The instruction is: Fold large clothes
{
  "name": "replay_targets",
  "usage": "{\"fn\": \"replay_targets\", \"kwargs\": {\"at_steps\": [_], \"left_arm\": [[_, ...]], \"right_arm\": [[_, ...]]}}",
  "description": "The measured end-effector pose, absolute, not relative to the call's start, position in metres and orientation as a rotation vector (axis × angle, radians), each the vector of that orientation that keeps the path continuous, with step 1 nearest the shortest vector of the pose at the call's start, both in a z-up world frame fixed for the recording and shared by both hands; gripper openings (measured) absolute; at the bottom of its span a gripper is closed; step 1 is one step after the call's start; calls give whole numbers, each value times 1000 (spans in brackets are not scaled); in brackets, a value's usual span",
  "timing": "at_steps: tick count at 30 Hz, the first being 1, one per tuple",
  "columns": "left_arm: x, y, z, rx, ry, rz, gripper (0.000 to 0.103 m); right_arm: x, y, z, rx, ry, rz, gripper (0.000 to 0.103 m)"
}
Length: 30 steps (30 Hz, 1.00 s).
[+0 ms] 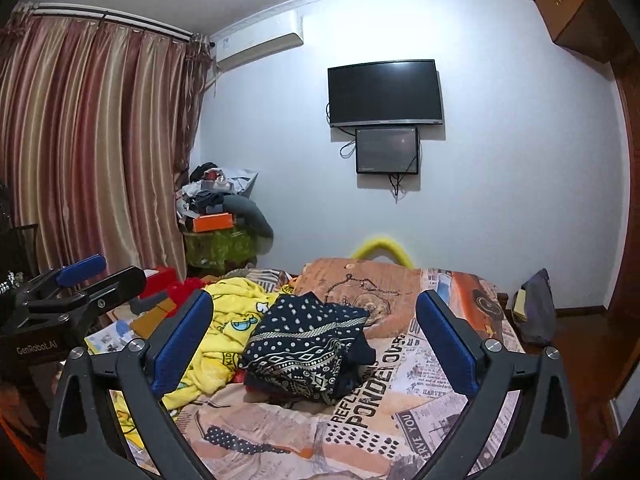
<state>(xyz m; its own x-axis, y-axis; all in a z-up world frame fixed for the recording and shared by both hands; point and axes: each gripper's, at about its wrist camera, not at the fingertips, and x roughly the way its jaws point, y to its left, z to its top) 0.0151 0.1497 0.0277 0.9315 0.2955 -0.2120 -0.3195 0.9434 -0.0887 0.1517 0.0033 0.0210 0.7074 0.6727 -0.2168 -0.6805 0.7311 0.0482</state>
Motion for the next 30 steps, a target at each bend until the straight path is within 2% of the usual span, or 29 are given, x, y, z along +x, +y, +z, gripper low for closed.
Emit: {"fn": "replay_targets", "kwargs": {"at_steps": [30], "left_arm": [[29, 156, 21, -105, 251, 325, 102]], "right_arm": [[158, -7, 16, -6, 257, 753, 101]]}}
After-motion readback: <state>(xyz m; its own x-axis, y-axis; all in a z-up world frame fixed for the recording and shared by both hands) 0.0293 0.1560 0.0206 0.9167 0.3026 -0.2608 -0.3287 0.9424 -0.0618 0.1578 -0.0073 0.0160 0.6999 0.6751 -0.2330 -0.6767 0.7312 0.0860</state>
